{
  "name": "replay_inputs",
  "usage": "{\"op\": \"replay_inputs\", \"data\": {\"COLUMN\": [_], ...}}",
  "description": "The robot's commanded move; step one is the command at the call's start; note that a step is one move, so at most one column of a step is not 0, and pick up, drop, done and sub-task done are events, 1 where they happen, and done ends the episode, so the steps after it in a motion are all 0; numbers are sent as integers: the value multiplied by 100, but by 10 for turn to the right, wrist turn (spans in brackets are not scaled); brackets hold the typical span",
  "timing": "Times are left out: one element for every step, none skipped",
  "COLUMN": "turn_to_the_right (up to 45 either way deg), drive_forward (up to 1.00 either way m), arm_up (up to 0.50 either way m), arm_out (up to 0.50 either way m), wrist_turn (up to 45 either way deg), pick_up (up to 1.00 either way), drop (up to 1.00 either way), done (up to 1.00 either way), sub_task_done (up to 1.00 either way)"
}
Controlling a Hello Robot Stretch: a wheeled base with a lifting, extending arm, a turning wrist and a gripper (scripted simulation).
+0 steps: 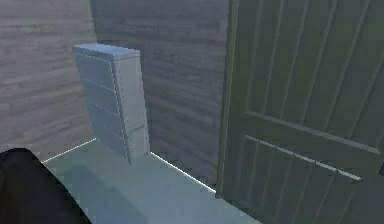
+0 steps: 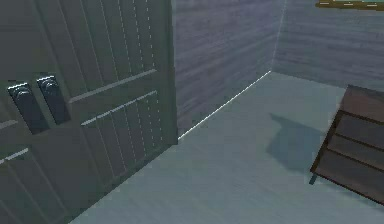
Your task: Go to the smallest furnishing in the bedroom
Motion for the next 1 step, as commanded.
{"op": "replay_inputs", "data": {"turn_to_the_right": [-30], "drive_forward": [0], "arm_up": [0], "arm_out": [0], "wrist_turn": [0], "pick_up": [0], "drop": [0], "done": [0], "sub_task_done": [0]}}
